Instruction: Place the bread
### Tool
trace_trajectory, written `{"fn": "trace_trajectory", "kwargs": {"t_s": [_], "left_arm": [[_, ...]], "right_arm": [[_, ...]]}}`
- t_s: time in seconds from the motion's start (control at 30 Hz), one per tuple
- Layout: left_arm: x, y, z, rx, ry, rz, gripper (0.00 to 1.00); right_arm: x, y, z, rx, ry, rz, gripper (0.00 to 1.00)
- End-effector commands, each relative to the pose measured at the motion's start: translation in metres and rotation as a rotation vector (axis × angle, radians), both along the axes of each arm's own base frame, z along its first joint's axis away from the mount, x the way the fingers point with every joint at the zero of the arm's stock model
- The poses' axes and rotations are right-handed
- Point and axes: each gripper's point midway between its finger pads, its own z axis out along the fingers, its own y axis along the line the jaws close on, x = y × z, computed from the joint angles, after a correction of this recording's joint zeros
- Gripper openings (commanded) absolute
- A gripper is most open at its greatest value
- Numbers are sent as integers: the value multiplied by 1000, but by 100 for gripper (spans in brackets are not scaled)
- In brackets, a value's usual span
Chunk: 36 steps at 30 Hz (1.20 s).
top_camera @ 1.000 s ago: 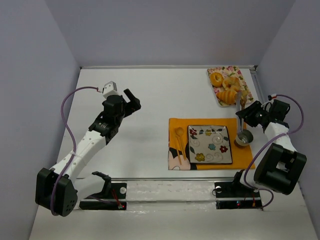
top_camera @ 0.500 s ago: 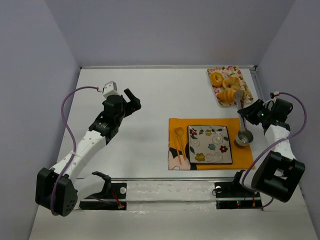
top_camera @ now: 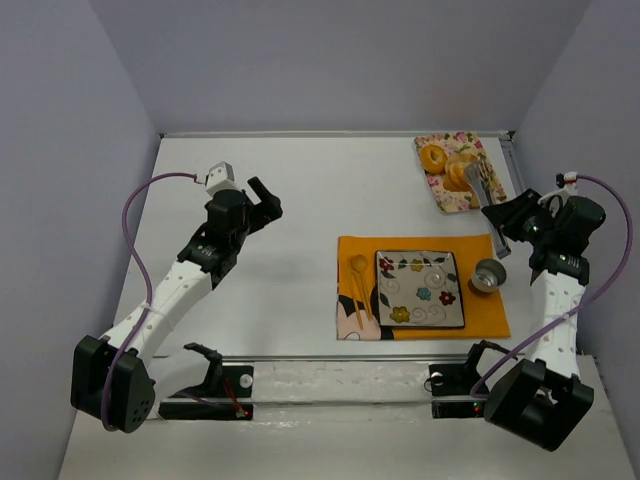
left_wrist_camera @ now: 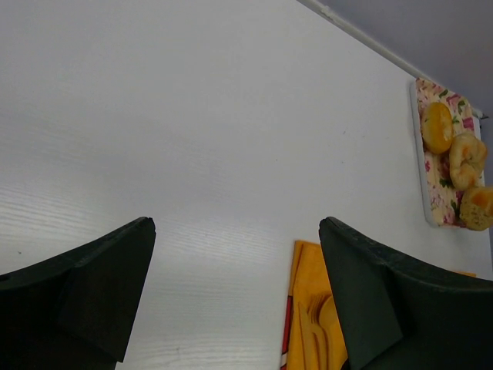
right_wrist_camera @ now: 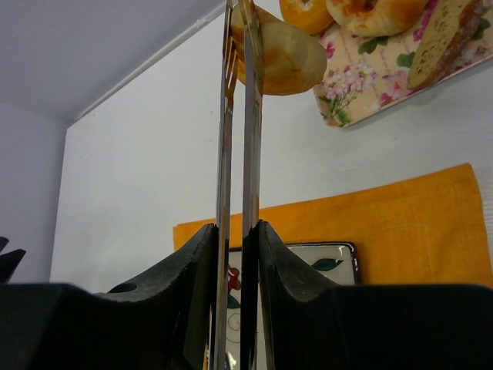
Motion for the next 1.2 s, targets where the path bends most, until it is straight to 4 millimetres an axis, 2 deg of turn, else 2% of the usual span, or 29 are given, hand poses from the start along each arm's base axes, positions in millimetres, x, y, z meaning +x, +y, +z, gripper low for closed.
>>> {"fn": "trace_trajectory", "kwargs": {"t_s": [0.0,0.07,0.23,0.3,0.43,0.47,0.5,0.53,0.67,0.87,0.93,1.03,1.17], "left_arm": [[3,0,17,-19,-58,-3,99],[2,0,18,-19,-63,-4,99],[2,0,20,-26,-68,-5,99],[2,-2,19,-27,-65,-11,99],[2,-2,17,-24,-61,-13,99],[2,-2,18,-25,-63,-13,99],[2,-2,18,-23,-63,-16,99],[2,-3,18,-24,-64,-18,99],[-1,-7,18,-36,-67,-44,99],[-3,-9,18,-42,-76,-60,99],[-3,-11,16,-45,-74,-68,99],[-1,-14,14,-43,-69,-86,99],[-1,-15,12,-40,-62,-90,99]], "right_arm": [[-2,9,31,2,-67,61,7],[-11,22,41,28,-75,119,7],[-50,60,59,65,-75,216,7],[-66,78,61,142,-66,286,7],[-98,96,72,178,-33,318,7],[-110,104,67,207,20,336,7],[-116,109,73,212,37,350,7],[-126,118,67,251,100,375,7],[-145,129,55,291,205,376,7],[-170,135,20,354,393,329,7],[-182,134,19,332,416,291,7],[-190,130,14,323,466,232,7],[-189,128,-9,355,554,202,7]]}}
